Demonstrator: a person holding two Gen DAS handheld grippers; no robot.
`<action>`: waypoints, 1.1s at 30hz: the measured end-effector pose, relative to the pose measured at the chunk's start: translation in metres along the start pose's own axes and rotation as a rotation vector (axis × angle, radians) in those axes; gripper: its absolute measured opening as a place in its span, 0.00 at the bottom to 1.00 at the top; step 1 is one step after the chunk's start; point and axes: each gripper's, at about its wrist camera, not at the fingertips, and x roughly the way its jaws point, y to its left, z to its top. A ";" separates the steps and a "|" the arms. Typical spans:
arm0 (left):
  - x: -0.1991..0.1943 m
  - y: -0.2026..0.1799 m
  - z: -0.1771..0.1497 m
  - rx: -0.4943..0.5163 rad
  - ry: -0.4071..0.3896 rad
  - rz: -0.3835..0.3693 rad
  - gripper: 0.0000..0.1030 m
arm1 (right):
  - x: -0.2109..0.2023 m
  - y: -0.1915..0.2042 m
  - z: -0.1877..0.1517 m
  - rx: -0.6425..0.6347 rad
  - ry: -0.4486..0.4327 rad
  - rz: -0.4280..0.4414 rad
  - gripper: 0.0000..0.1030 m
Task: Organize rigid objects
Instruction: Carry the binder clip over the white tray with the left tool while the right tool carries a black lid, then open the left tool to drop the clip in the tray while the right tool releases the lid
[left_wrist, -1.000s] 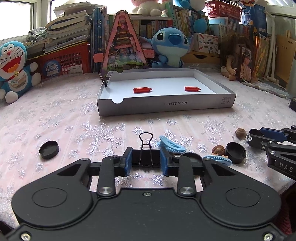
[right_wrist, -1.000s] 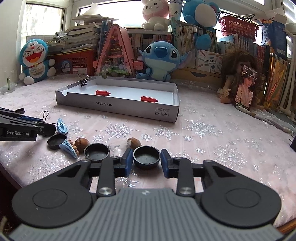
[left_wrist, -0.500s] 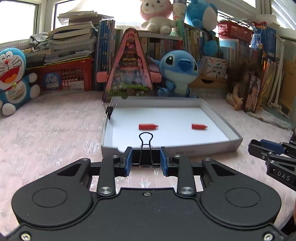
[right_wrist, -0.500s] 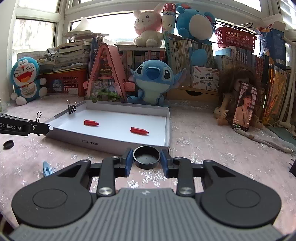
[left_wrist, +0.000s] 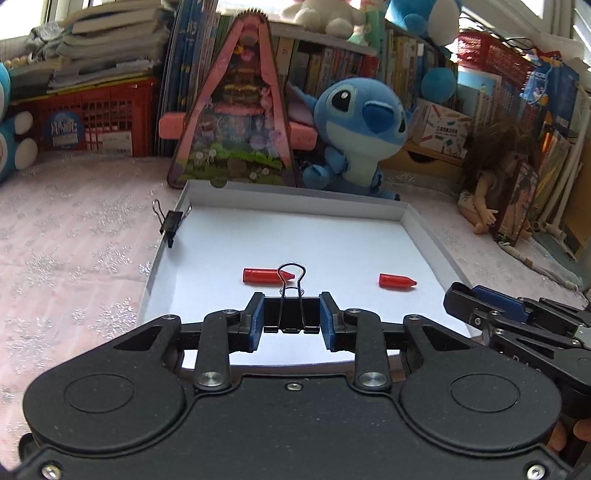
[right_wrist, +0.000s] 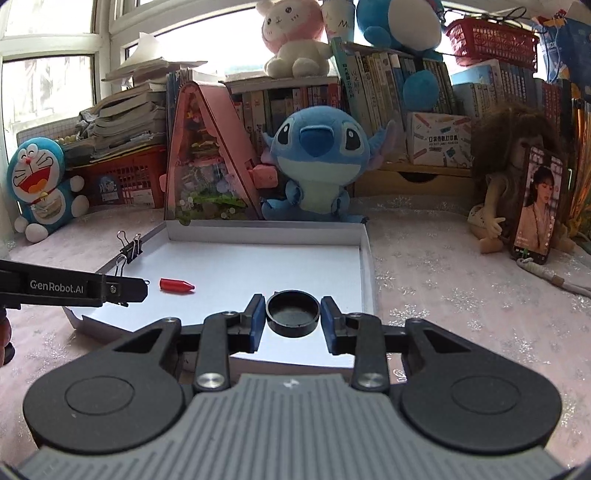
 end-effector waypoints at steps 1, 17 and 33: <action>0.006 0.000 0.001 -0.006 0.008 0.006 0.28 | 0.006 -0.002 0.001 0.013 0.016 0.002 0.36; 0.050 -0.003 0.001 0.005 0.048 0.078 0.28 | 0.050 0.002 0.003 0.011 0.099 -0.018 0.37; 0.054 -0.009 -0.002 0.054 0.037 0.095 0.29 | 0.061 0.009 -0.001 -0.031 0.130 -0.041 0.36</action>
